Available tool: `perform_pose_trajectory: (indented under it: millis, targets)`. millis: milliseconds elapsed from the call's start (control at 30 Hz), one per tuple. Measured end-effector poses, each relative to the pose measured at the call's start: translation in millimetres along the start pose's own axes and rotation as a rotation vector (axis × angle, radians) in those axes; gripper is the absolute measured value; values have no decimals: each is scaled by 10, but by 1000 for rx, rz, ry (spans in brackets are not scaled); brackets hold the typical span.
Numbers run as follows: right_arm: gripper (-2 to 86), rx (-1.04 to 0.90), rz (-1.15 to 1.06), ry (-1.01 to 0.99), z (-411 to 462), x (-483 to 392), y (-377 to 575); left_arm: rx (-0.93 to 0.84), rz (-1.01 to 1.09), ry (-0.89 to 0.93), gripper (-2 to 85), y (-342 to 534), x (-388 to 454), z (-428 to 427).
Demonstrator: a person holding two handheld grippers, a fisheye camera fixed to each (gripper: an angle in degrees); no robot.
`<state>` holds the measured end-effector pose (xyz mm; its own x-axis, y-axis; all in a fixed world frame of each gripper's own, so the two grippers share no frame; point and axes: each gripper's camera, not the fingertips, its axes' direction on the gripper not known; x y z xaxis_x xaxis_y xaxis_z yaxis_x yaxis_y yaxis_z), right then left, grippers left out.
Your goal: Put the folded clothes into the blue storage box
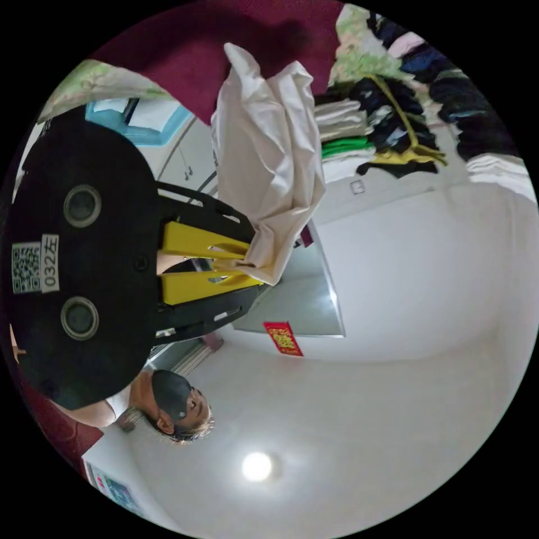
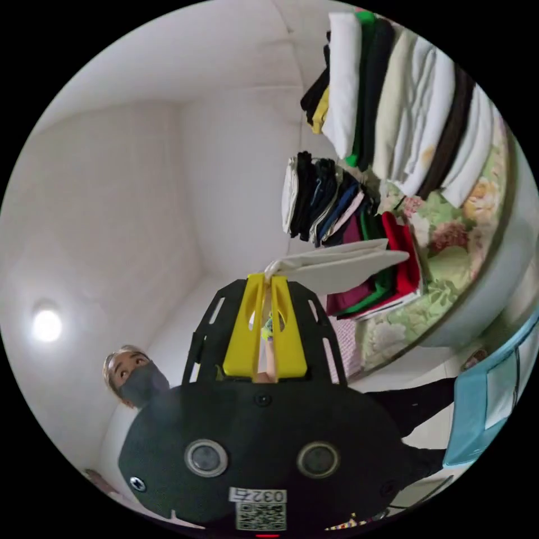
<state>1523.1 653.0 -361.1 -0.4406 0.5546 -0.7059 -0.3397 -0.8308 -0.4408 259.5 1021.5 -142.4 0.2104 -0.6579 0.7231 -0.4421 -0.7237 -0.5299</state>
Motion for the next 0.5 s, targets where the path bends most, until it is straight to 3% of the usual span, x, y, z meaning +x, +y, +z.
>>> perform_pose_trajectory:
  millis: [233,500]
  targets:
    - [-2,265,27,138,-1329,16,1088,-355,-53,42,-14,-96,-430,1483]
    - [0,566,231,257,-2349,644,2451,-723,-413,-23,-13,469,-1701,2777]
